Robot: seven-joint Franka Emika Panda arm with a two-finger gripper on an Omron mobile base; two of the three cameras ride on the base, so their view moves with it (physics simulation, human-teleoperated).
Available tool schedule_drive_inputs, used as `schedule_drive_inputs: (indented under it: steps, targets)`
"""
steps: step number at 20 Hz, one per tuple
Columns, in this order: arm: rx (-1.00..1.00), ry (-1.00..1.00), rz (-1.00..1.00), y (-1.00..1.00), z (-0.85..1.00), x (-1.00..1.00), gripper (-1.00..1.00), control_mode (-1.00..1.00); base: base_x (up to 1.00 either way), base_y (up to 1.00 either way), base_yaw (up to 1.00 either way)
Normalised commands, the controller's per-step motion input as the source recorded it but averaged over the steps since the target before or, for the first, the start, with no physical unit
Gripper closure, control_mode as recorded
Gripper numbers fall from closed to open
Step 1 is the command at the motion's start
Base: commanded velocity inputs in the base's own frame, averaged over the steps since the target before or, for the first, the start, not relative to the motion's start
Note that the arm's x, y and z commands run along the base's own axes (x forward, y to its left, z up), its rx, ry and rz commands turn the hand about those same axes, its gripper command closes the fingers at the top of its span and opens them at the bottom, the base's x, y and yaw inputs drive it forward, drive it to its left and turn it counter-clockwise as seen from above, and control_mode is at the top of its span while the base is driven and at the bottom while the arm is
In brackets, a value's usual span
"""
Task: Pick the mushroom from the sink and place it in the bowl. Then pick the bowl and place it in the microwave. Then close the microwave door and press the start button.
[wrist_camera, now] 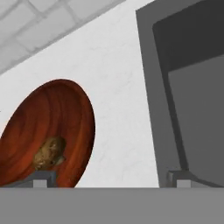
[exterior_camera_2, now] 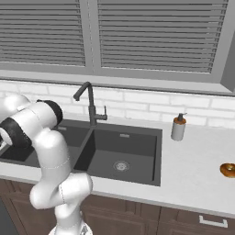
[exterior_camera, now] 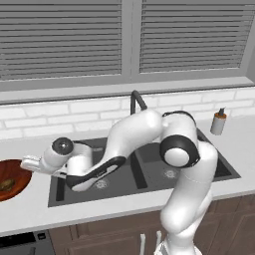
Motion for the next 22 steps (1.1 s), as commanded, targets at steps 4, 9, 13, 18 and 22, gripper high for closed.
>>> schedule_drive_inputs:
  steps: [4,9,13,18,22]
  targets:
    - [0.26,0.32,0.0,-0.03,0.01,0.48,-1.0,-1.0,0.0,0.0,0.0]
    - [0.1,0.23,0.0,0.25,0.12,0.43,-1.0,-1.0,0.0,0.0,0.0]
    - [0.0,0.12,0.0,0.25,0.61,0.23,-1.0,-1.0,0.0,0.0,0.0]
    - [-0.02,0.23,0.0,0.22,0.13,0.39,-1.0,-1.0,0.0,0.0,0.0]
    - [-0.06,0.11,0.0,0.16,-0.12,0.29,-1.0,-1.0,0.0,0.0,0.0]
